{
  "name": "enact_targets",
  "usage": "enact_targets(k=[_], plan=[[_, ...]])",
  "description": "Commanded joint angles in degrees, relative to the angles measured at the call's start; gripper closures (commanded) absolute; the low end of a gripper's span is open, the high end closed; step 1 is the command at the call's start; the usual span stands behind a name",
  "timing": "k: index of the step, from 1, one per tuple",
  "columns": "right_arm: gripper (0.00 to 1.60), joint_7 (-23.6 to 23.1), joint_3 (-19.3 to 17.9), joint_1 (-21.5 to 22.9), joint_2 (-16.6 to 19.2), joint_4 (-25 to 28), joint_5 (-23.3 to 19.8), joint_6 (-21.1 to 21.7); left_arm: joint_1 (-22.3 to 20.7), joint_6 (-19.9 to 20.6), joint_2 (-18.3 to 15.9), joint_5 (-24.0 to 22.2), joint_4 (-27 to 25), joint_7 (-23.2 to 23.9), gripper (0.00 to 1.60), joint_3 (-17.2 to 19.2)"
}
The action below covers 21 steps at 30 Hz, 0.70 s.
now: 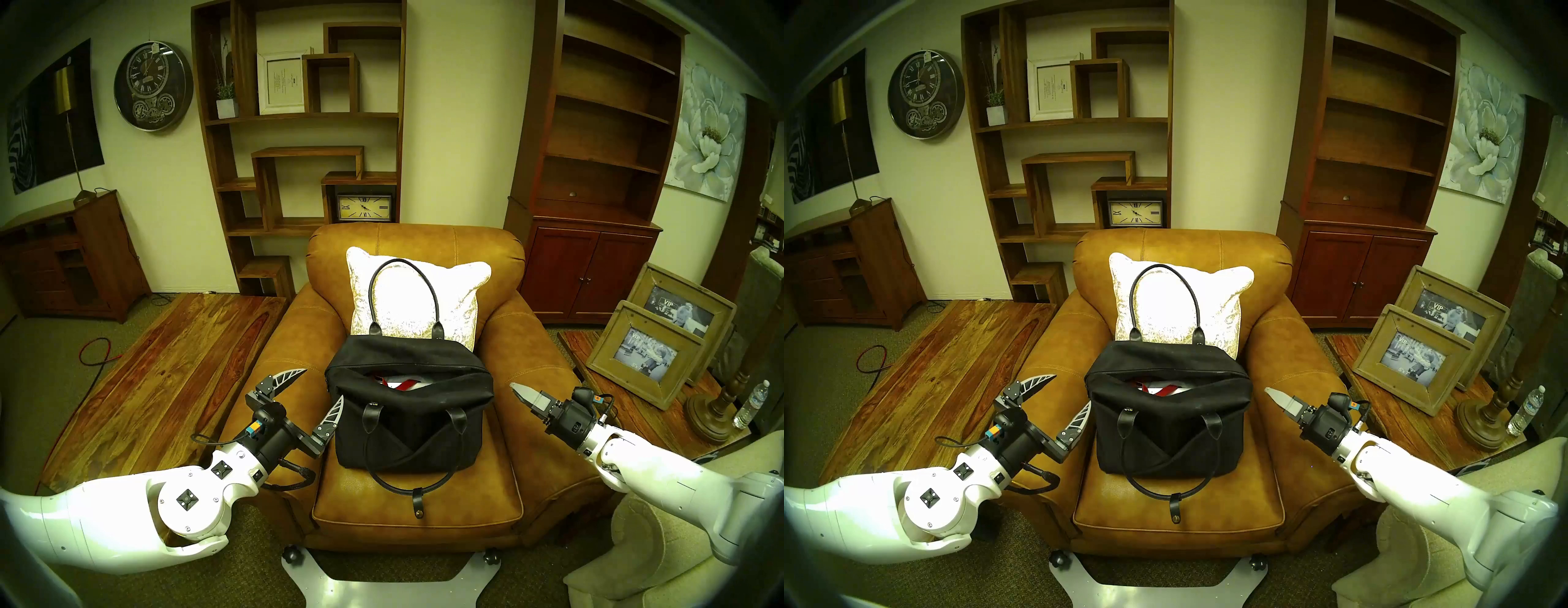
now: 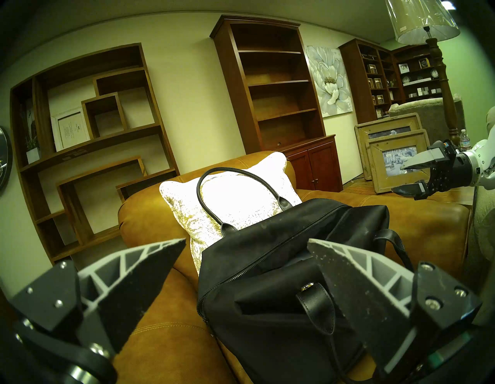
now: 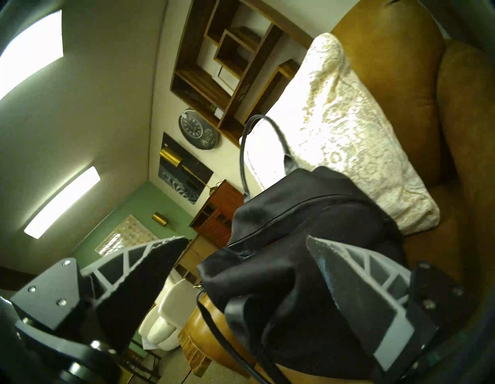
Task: Close a bag with a zipper
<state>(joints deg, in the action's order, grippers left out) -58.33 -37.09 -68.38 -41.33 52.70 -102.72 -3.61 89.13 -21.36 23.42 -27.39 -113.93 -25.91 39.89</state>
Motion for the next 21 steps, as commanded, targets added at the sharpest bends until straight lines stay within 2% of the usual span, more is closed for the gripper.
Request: enact_targets(k=[1, 2, 5, 11, 17, 18, 21], plan=[[0.0, 0.25, -0.87, 2.52, -6.38, -3.98, -2.61, -3.96, -0.34, -0.18, 0.11, -0.13, -0.41, 0.1, 0.0, 0.24], [0.0, 0.87, -0.72, 2.89, -7.29, -4.94, -1.97, -5.0, -0.36, -0.18, 0.11, -0.12, -0.41, 0.08, 0.0, 0.22], [0.0, 2.04, -0.52, 2.92, -8.74, -5.93, -4.55, -5.22, -0.39, -0.18, 0.1, -0.1, -0.41, 0.04, 0.0, 0.17], [0.0, 1.05, -1.41, 3.51, -12.97, -11.2, -7.89, -5.02, -0.5, -0.2, 0.07, -0.1, -0.41, -0.03, 0.0, 0.04], [0.0, -1.4, -3.28, 4.27, -17.74, -18.82, -11.32, -2.86, -0.59, -0.2, 0.04, -0.09, -0.41, -0.1, 0.0, -0.08], [0.0, -1.65, -4.28, 3.84, -18.19, -18.91, -12.9, -1.82, -0.6, -0.2, 0.05, -0.06, -0.4, -0.13, 0.0, -0.1], [0.0, -2.12, -4.81, 5.24, -20.37, -22.59, -13.29, -0.48, -0.66, -0.2, 0.03, -0.06, -0.4, -0.17, 0.0, -0.17]])
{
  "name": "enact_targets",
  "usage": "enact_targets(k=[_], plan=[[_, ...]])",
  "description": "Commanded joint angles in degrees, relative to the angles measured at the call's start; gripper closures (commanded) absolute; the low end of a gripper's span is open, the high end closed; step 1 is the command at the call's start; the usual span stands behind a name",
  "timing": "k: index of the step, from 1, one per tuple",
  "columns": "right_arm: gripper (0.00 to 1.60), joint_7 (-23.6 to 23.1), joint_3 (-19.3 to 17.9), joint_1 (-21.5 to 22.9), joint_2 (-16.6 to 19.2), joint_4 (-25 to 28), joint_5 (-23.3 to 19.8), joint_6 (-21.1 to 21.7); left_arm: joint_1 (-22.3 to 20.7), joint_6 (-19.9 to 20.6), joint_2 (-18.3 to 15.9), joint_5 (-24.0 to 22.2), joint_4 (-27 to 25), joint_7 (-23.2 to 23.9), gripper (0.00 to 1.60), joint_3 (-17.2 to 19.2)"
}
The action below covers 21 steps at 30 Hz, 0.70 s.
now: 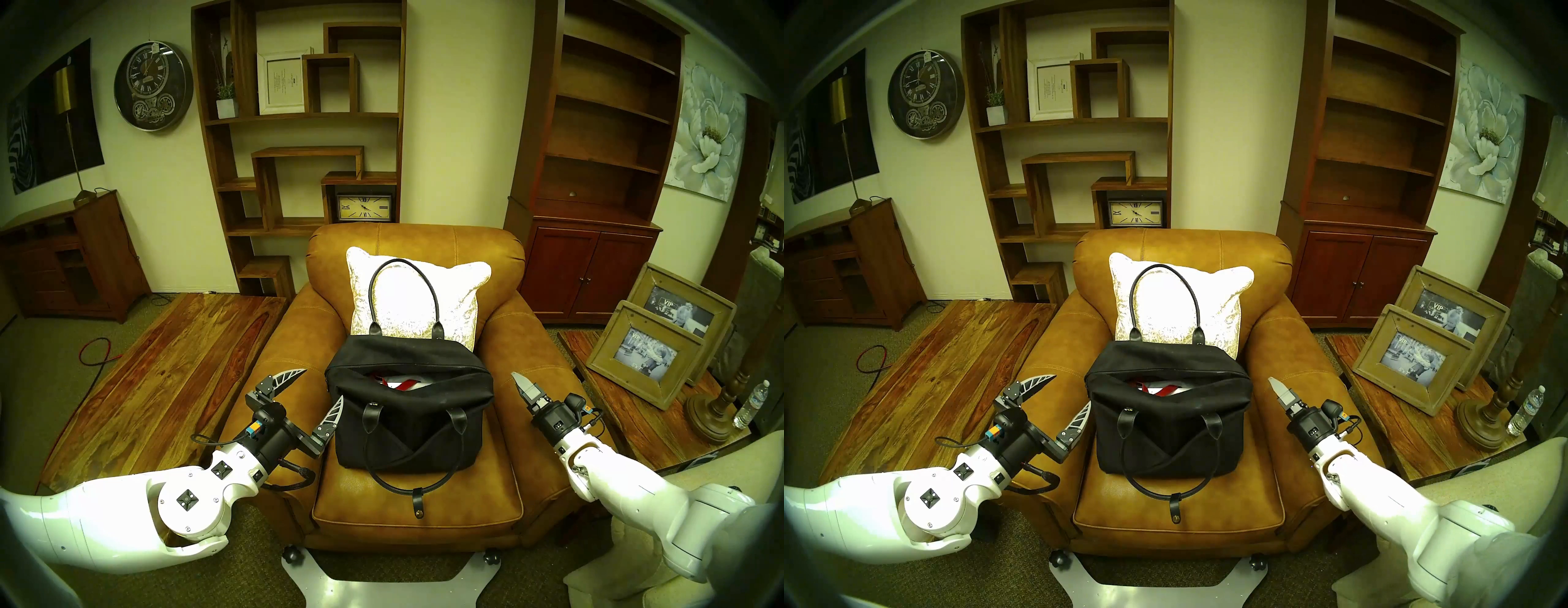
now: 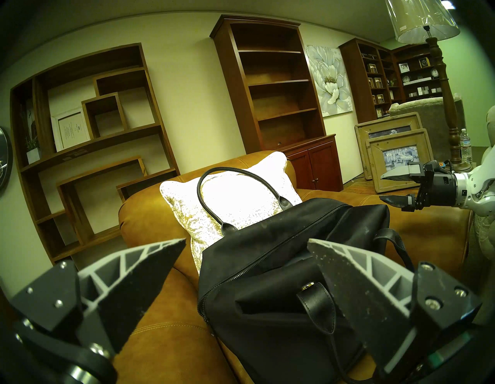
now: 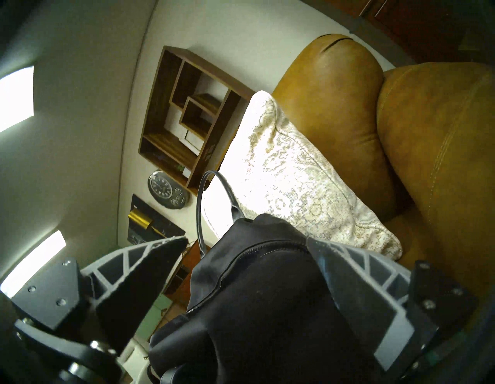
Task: Close a bag with a zipper
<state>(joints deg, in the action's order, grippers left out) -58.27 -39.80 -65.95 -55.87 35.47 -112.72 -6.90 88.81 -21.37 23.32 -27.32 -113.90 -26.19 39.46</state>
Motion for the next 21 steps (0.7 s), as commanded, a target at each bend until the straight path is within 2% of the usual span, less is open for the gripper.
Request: enact_targets(k=[1, 5, 21], plan=[[0.0, -1.92, -2.32, 3.01, -6.28, -5.64, -3.74, 3.44, -0.35, -0.2, 0.13, -0.11, -0.42, 0.09, 0.0, 0.24], [0.0, -1.55, -2.68, 4.41, -8.44, -8.48, -4.14, 4.92, -0.4, -0.2, 0.12, -0.08, -0.42, 0.02, 0.0, 0.17], [0.0, 4.92, -4.98, 8.81, -15.2, -17.36, -6.37, 9.09, -0.62, -0.18, 0.08, 0.06, -0.37, -0.26, 0.0, -0.17]])
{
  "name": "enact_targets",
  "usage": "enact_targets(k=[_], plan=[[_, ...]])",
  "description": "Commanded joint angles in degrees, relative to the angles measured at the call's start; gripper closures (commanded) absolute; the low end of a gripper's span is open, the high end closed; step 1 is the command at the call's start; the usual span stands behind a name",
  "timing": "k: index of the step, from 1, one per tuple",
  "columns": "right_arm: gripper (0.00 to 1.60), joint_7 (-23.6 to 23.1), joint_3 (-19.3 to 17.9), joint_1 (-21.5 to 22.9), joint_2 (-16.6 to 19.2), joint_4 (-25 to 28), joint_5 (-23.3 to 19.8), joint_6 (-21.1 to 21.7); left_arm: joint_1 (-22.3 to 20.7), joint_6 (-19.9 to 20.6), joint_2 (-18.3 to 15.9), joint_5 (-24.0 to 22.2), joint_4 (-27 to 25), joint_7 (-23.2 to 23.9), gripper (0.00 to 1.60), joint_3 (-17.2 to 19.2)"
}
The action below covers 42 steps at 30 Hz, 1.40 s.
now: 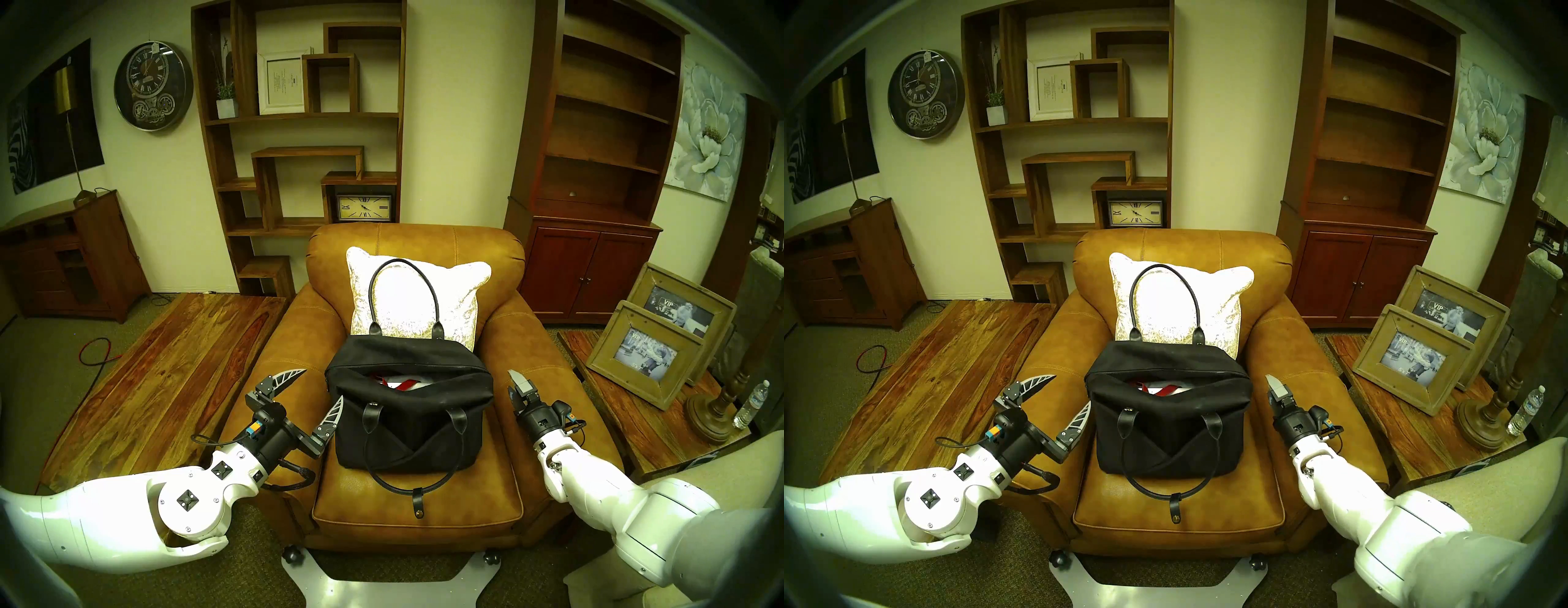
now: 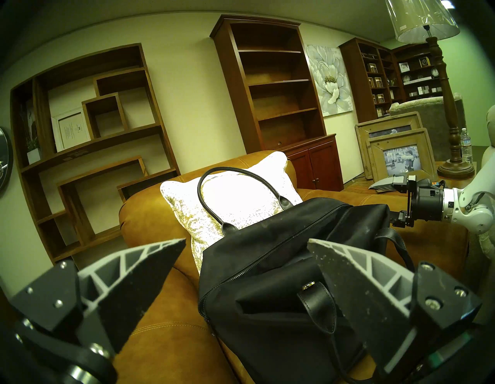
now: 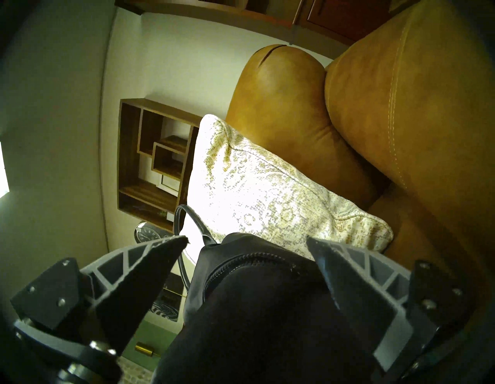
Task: Close a bag with a zipper
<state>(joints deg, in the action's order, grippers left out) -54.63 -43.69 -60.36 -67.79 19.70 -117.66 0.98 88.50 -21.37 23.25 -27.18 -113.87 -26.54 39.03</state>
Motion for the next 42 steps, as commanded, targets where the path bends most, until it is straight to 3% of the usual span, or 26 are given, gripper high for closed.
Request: enact_targets(k=[1, 25, 42], plan=[[0.0, 1.68, -1.16, 3.46, -3.68, -1.94, -1.47, 1.4, -0.34, -0.18, 0.14, -0.07, -0.4, 0.06, 0.0, 0.23], [0.0, 6.91, -4.63, 5.07, -10.09, -6.86, -4.06, 6.71, -0.68, -0.19, 0.08, 0.18, -0.37, -0.38, 0.0, -0.28], [0.0, 7.37, -7.29, 4.76, -12.67, -8.45, -5.9, 9.31, -0.94, -0.2, 0.04, 0.31, -0.35, -0.65, 0.0, -0.61]])
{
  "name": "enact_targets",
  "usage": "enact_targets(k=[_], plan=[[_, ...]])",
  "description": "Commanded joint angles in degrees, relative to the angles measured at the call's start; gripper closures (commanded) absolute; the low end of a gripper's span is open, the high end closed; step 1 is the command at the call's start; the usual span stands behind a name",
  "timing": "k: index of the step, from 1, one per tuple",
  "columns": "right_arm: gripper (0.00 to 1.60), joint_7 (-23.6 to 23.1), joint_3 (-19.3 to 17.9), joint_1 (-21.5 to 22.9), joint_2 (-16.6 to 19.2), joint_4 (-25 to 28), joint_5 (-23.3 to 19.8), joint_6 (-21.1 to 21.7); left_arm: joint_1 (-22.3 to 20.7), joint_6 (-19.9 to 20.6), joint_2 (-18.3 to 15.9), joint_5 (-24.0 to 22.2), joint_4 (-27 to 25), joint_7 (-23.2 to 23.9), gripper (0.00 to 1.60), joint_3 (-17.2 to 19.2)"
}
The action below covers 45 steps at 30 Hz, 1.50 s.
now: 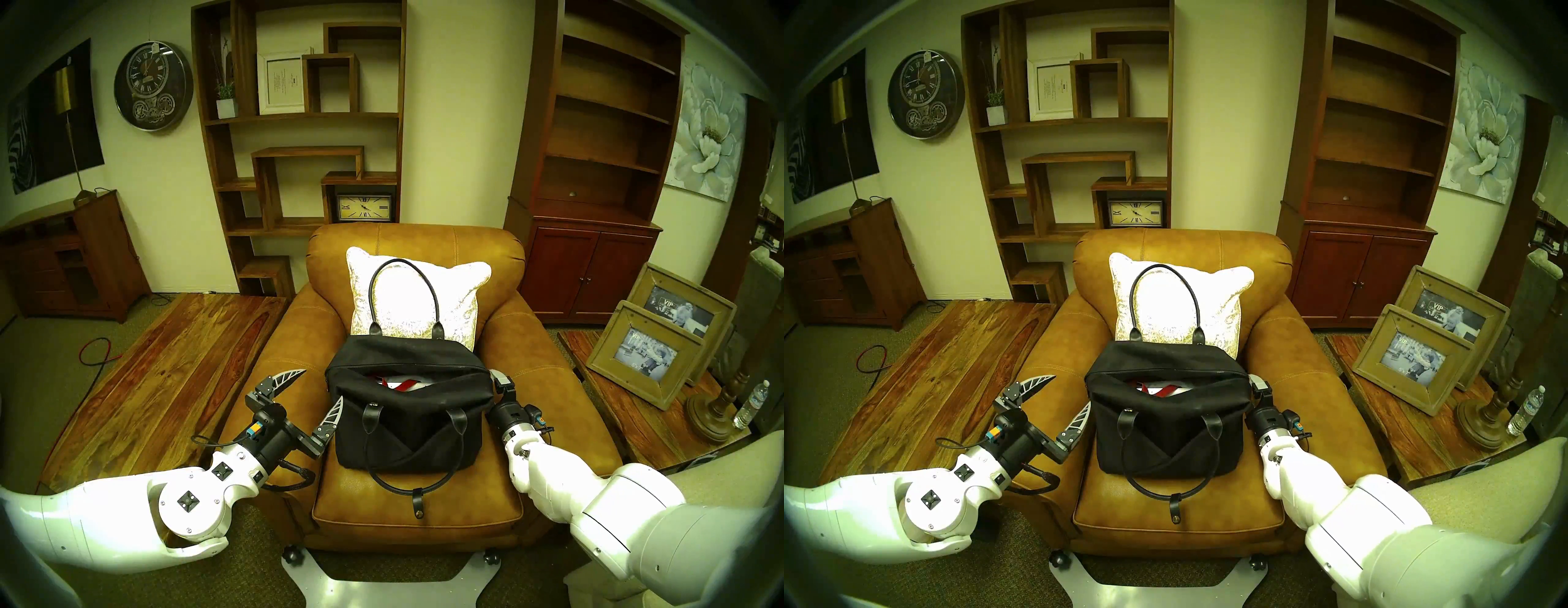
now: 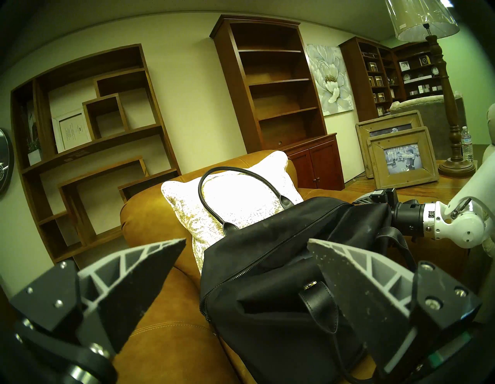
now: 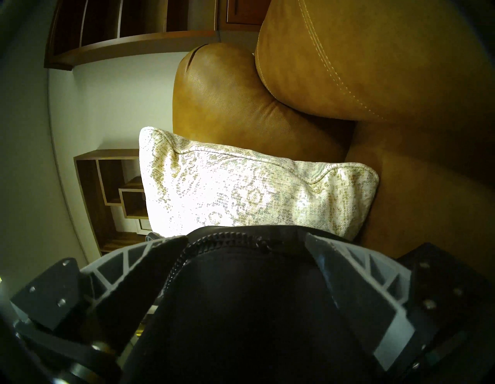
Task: Close a bag with a zipper
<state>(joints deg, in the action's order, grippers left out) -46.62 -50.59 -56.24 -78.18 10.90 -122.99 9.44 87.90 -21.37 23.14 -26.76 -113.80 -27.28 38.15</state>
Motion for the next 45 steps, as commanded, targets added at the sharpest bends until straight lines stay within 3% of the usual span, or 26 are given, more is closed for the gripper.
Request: enact_targets(k=[1, 23, 45], plan=[[0.0, -0.71, -0.39, 0.54, -2.49, 0.32, -0.54, 0.82, -0.35, -0.2, 0.15, -0.11, -0.42, 0.08, 0.0, 0.25], [0.0, -7.2, -0.67, -1.88, -4.27, 0.46, -1.09, 2.85, -0.7, -0.27, 0.07, -0.18, -0.47, -0.07, 0.0, -0.12], [0.0, -4.23, -1.71, 1.05, -1.59, -1.96, -0.92, 3.3, -1.01, -0.25, 0.0, -0.14, -0.43, -0.24, 0.0, -0.52]])
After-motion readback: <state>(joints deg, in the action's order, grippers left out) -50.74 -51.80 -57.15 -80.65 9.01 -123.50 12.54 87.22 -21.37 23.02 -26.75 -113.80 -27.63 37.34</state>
